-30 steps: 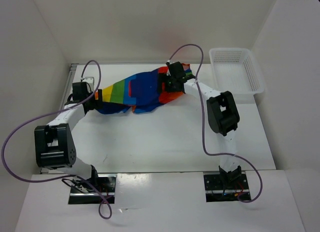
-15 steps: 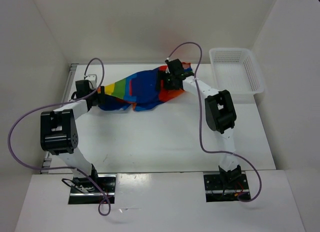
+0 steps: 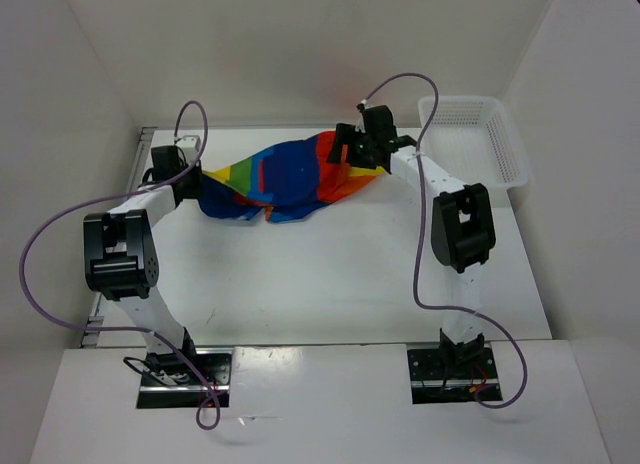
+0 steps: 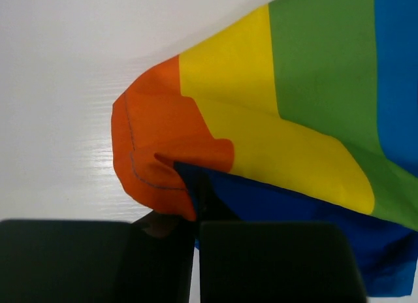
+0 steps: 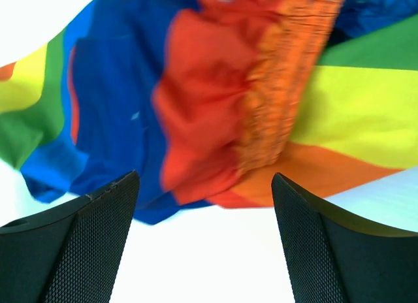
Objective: Fold and stack the shorts
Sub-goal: Move the shorts to the center of the board
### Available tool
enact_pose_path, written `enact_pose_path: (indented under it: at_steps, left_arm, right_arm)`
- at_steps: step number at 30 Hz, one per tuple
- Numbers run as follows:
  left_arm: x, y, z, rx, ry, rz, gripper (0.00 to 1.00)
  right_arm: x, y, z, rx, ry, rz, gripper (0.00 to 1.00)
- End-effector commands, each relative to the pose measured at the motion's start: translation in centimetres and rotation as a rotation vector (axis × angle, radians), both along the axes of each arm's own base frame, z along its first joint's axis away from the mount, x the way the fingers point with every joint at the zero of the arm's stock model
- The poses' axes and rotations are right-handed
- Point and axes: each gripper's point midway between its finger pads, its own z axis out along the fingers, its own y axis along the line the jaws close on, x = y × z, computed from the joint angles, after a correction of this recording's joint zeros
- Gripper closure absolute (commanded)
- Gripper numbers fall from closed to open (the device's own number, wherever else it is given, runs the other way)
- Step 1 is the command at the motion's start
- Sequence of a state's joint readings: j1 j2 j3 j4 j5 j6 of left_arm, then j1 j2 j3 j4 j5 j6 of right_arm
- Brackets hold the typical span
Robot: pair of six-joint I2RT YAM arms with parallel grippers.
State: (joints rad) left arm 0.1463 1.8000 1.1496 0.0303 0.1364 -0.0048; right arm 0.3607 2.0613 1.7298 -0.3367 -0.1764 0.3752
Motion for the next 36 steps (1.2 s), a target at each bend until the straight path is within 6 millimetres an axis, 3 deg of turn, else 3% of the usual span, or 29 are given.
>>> enact_pose_path:
  at_steps: [1,7,9,10,13,14,15,16,17,19,20,22,23,25,26,27,28,29,30,31,33,36]
  left_arm:
    - [0.0,-1.1,-0.1,-0.034,0.015,-0.049,0.96]
    - [-0.5,-0.8,0.5,-0.022,0.025,-0.033,1.00]
    - [-0.8,-0.7,1.0,-0.015,0.023,-0.024,1.00]
    - [-0.7,-0.5,1.2,-0.009,0.024,-0.017,1.00]
    - [-1.0,0.1,2.9,0.020,0.002,0.013,1.00]
    - [-1.3,0.3,3.1,0.025,0.004,0.021,1.00]
    - [-1.4,0.3,3.7,0.026,0.004,0.021,1.00]
    - [-1.7,0.5,4.6,0.036,-0.008,0.031,1.00]
    - [-1.7,0.7,5.6,0.047,-0.022,0.044,1.00]
    - [-1.9,1.3,8.6,0.073,-0.064,0.072,1.00]
    - [-2.0,1.5,9.9,0.083,-0.085,0.083,1.00]
    - [-2.6,2.1,14.1,0.113,-0.156,0.119,1.00]
    - [-3.0,2.3,15.5,0.122,-0.179,0.130,1.00]
    - [-4.6,2.3,19.6,0.134,-0.258,0.144,1.00]
    - [-5.3,2.4,20.8,0.142,-0.280,0.157,1.00]
    - [-6.0,2.6,22.2,0.151,-0.314,0.171,1.00]
    - [-7.5,2.3,25.3,0.156,-0.385,0.175,1.00]
    - [-8.3,2.2,26.7,0.158,-0.421,0.177,1.00]
    - [-9.2,2.5,28.5,0.163,-0.467,0.188,1.00]
    - [-11.1,2.7,31.0,0.170,-0.534,0.205,1.00]
    - [-13.8,2.4,35.6,0.182,-0.655,0.221,1.00]
    - [-16.6,2.4,40.3,0.195,-0.774,0.245,1.00]
  right_arm:
    - [1.0,0.8,-2.5,0.077,0.053,0.016,0.14]
    - [2.9,2.1,-5.1,0.100,0.079,0.038,0.16]
    - [3.3,3.0,-4.0,0.137,0.051,0.076,0.20]
    - [3.2,3.1,-5.5,0.136,0.077,0.083,0.23]
    - [3.3,4.5,-5.1,0.161,0.076,0.125,0.48]
    - [3.1,4.6,-4.9,0.159,0.079,0.137,0.60]
    - [2.6,4.5,-5.2,0.158,0.103,0.142,0.84]
    - [2.5,4.5,-5.4,0.155,0.114,0.141,0.92]
    - [2.8,4.0,-2.9,0.160,0.066,0.142,0.96]
    - [2.3,3.1,-1.0,0.131,0.031,0.121,1.00]
    - [1.7,2.3,2.4,0.110,-0.044,0.125,1.00]
    - [1.1,0.7,6.0,0.060,-0.130,0.088,1.00]
    - [-0.3,-0.3,10.2,0.053,-0.212,0.082,1.00]
    - [-1.9,-1.7,14.1,-0.015,-0.326,0.073,1.00]
    - [-3.3,-2.3,14.8,-0.044,-0.349,0.074,1.00]
    - [-5.8,-3.2,19.9,-0.058,-0.480,0.084,1.00]
    - [-7.5,-2.8,21.0,-0.068,-0.529,0.100,1.00]
    - [-9.3,-2.7,22.9,-0.069,-0.588,0.123,1.00]
    - [-12.7,-3.3,27.4,-0.047,-0.700,0.139,1.00]
    - [-14.9,-2.5,28.9,-0.056,-0.758,0.183,1.00]
    - [-18.9,-3.0,32.5,-0.020,-0.846,0.203,1.00]
    - [-22.6,-2.5,35.7,0.035,-0.883,0.251,1.00]
